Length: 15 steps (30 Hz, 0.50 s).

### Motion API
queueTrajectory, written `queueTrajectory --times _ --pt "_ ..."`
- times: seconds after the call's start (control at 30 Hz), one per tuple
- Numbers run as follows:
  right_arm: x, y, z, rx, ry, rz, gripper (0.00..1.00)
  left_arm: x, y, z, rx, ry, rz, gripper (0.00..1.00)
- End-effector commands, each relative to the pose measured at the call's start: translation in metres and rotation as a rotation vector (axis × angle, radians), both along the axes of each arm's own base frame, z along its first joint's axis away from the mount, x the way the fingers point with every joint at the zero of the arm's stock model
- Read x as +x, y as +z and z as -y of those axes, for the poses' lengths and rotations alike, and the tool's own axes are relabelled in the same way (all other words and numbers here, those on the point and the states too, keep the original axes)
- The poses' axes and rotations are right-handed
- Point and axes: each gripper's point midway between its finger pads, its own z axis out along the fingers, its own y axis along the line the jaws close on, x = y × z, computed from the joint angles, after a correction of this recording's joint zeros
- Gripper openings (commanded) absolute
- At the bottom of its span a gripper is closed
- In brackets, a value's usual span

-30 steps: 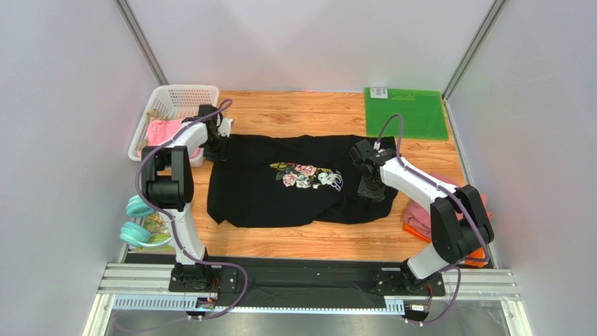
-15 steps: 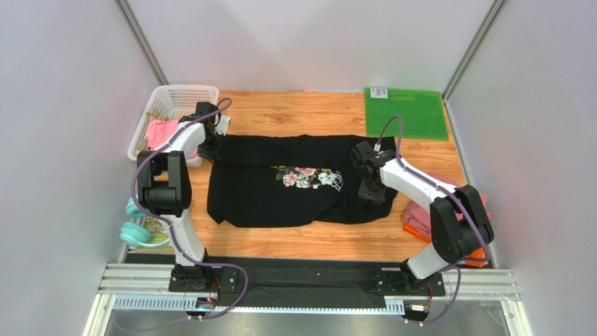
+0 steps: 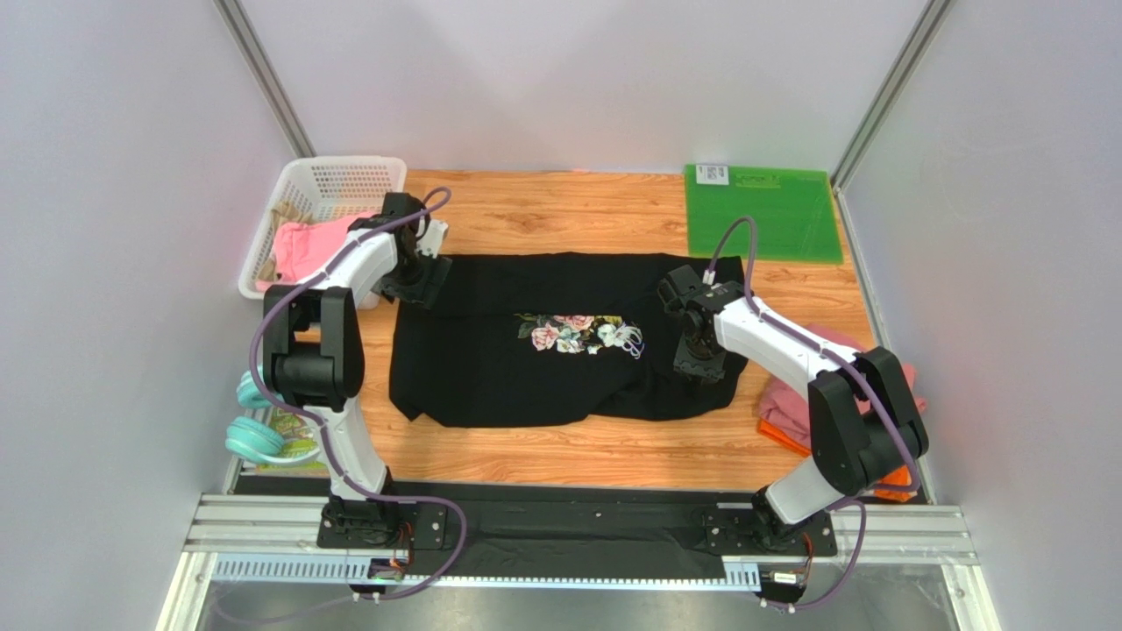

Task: Fold and stack the t-shirts
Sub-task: Fold the flattened tshirt in 1/3 of the way

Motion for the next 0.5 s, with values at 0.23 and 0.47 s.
queueTrajectory --times 0.23,0.47 --pt "0.007 0.006 -0.026 0.073 0.079 0.051 0.33 0.005 0.033 0.058 -0.127 -0.098 0.071 0.80" --pt "0.009 0.004 -0.045 0.105 0.109 0.043 0.33 0.018 0.017 0.107 -0.229 -0.194 0.027 0.77"
